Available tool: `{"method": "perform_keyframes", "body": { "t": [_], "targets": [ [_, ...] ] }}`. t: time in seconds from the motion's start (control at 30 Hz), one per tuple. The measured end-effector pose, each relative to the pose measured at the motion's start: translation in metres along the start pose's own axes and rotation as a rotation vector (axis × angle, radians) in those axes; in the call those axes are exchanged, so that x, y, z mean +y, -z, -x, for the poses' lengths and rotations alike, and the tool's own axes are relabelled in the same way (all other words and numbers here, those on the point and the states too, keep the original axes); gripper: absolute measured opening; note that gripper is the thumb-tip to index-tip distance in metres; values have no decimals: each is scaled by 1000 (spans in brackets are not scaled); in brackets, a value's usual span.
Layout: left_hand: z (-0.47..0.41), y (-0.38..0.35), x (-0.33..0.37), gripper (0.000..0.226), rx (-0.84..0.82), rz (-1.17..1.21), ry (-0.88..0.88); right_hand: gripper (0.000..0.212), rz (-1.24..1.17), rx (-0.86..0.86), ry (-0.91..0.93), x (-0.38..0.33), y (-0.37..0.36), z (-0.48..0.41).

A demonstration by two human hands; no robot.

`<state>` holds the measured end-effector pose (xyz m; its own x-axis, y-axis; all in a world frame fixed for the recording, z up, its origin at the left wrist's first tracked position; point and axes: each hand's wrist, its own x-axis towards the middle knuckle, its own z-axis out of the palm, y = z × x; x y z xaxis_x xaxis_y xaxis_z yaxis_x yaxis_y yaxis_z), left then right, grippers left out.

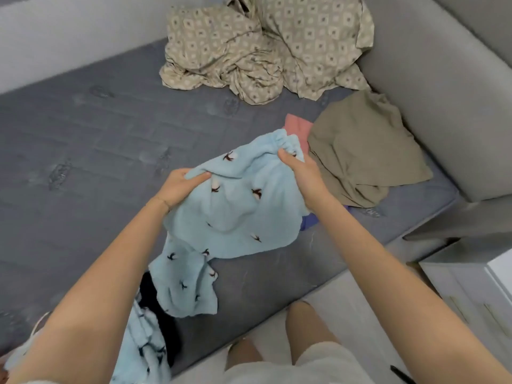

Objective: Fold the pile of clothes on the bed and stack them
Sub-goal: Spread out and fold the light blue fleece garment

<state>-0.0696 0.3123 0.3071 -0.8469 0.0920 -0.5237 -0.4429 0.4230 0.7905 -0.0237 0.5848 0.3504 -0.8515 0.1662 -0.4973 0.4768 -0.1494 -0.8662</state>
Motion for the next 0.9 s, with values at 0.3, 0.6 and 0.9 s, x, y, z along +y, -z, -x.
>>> {"method": "perform_keyframes", "body": {
  "t": [0.3,0.6,0.9],
  "targets": [
    [-175,-186,14,53,26,20,20,31,456,269,34,49,136,-161],
    [-291,-272,-48,44,190,-246,70,68,636,258,-114,129,189,-290],
    [-292,-278,-102,59,335,-570,-174,80,1112,348,312,177,186,-333]
  ]
}}
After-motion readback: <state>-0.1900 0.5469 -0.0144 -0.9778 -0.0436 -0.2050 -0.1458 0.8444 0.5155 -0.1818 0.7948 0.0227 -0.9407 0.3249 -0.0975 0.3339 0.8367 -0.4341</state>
